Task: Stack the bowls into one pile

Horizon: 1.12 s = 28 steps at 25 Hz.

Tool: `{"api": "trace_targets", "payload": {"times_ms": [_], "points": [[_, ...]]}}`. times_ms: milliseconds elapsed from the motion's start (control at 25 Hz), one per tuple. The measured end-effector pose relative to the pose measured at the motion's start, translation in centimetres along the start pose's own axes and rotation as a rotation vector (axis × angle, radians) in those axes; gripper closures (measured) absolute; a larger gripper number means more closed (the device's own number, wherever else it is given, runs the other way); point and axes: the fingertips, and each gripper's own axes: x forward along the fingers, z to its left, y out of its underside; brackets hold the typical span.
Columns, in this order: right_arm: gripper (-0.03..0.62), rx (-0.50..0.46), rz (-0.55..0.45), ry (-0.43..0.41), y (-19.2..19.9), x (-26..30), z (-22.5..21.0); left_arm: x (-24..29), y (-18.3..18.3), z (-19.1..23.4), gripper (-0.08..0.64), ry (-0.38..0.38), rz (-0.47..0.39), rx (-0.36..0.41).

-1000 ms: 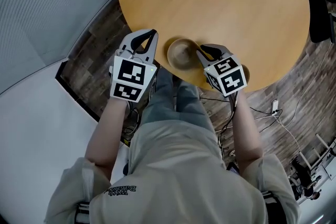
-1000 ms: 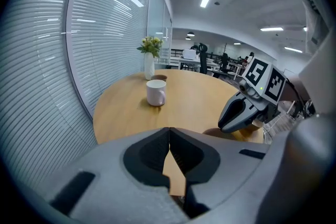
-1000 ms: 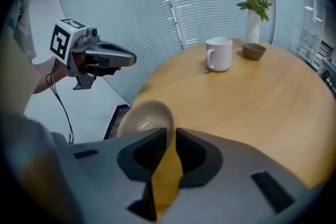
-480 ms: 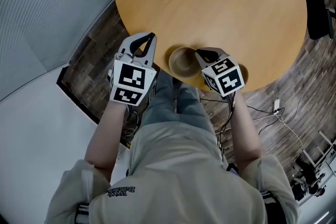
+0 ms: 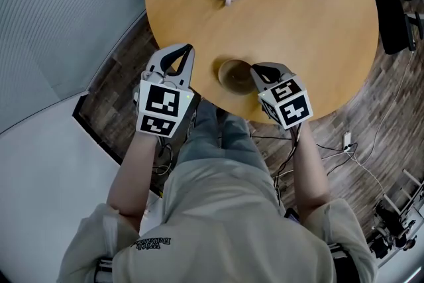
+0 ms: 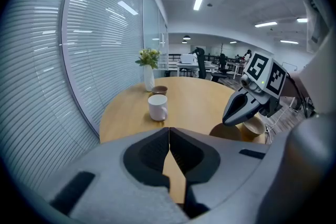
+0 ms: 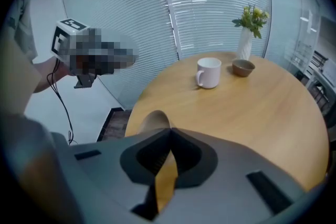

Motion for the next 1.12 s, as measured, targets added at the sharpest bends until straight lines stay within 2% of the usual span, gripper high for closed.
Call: {"api": "trace_targets", "payload": {"times_ms": [480, 1120], "points": [[0.563, -0.015, -0.152, 0.088, -7.1, -6.4, -2.9, -2.7, -6.6, 2.9, 0.538, -0.083, -0.101, 0.056], [0.563, -0.02, -0.363, 0.166, -14.2, -16.0, -4.1, -5.4, -14.8, 3.7, 0.538, -0.122, -0.211, 0.136]]}}
